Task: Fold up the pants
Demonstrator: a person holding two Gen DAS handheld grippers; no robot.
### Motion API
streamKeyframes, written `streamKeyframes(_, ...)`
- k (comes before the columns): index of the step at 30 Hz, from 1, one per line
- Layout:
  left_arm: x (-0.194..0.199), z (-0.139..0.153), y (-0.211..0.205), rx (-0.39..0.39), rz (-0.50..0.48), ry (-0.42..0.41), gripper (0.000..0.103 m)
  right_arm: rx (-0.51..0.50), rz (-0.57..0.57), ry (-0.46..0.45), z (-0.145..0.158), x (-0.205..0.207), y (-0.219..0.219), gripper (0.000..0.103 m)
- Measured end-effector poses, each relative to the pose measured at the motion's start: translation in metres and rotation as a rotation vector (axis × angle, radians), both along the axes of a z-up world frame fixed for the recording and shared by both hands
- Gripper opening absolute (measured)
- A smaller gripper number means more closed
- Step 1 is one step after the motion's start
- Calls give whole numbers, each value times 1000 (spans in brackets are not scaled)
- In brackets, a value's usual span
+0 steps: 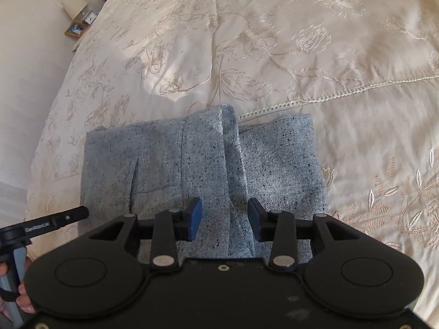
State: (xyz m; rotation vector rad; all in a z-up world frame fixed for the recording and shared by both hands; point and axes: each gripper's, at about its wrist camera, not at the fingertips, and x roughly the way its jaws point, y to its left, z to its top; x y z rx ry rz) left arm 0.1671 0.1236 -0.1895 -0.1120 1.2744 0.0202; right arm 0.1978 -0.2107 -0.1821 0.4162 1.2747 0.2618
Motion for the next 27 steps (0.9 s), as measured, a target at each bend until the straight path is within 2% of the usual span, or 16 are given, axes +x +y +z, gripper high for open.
streamKeyframes(2,1,-21,1,39,0,50,32,-8,34,10,-6,5,5,41)
streamKeyframes(4,-2,-26,4,27,-3,41,32,-3,50,19,-10,9,7,42)
streamKeyframes(11,-6,-20,14,-12,-16,43,33,12,19,25,-12,9,-2,43)
streamKeyframes(17,-17,-6,17,10,-42,26,32,107,-10,69,-28,13,-7,48)
streamKeyframes(20,-25,6,23,8,-24,10,32,115,-20,96,-31,16,-5,48)
streamKeyframes(21,-28,9,25,13,-16,6,32,130,-8,95,-30,16,-3,44)
streamKeyframes(23,-30,15,30,23,2,-2,32,103,34,63,-21,15,7,28)
streamKeyframes(24,-31,18,32,24,10,-7,32,52,60,36,-13,13,13,11)
streamKeyframes(27,-34,29,41,25,32,-34,32,-5,127,-71,21,3,27,10)
